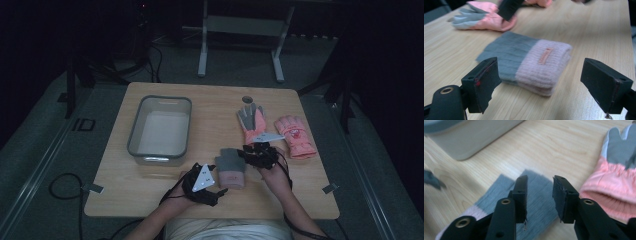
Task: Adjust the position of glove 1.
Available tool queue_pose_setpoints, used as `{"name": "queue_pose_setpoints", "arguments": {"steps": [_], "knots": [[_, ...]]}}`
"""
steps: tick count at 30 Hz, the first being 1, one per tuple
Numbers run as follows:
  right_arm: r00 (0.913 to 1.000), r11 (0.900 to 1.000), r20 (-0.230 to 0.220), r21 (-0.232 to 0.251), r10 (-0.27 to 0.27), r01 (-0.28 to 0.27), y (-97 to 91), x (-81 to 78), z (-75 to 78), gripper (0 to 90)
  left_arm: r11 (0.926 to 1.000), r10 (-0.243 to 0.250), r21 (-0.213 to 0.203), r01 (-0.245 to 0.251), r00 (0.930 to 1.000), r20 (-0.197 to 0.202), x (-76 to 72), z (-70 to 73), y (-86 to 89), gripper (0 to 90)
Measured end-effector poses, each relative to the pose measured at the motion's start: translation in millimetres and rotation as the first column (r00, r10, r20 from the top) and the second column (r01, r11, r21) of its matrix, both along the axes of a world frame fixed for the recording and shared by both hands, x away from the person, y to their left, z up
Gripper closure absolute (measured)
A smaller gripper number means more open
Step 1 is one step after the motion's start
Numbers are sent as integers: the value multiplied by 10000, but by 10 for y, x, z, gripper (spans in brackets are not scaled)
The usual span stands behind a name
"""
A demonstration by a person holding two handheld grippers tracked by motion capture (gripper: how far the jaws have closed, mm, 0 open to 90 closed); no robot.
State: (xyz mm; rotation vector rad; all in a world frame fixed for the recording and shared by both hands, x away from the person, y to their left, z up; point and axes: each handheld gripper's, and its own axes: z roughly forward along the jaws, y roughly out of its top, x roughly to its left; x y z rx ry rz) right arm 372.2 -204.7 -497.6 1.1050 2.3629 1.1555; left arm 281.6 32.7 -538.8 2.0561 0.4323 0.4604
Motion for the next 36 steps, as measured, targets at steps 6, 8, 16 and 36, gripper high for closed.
{"name": "queue_pose_setpoints", "arguments": {"steps": [6,8,16,36], "knots": [[9993,10000,-359,-31,33,-34,-44,230,-64,623,9914,-819,996,852,9960,-366,131,-21,-266,164],[9982,10000,-602,-54,43,-46,-31,275,-127,604,9862,-998,1293,1033,9944,-335,162,-25,-338,200],[9906,9997,-1347,-24,-225,224,-46,306,-370,478,9592,-1753,2226,1743,9844,-151,231,-59,-450,304],[9678,9995,-2498,-64,-315,308,23,337,-456,659,9451,-1600,2989,1319,9845,716,246,-97,-479,620]]}}
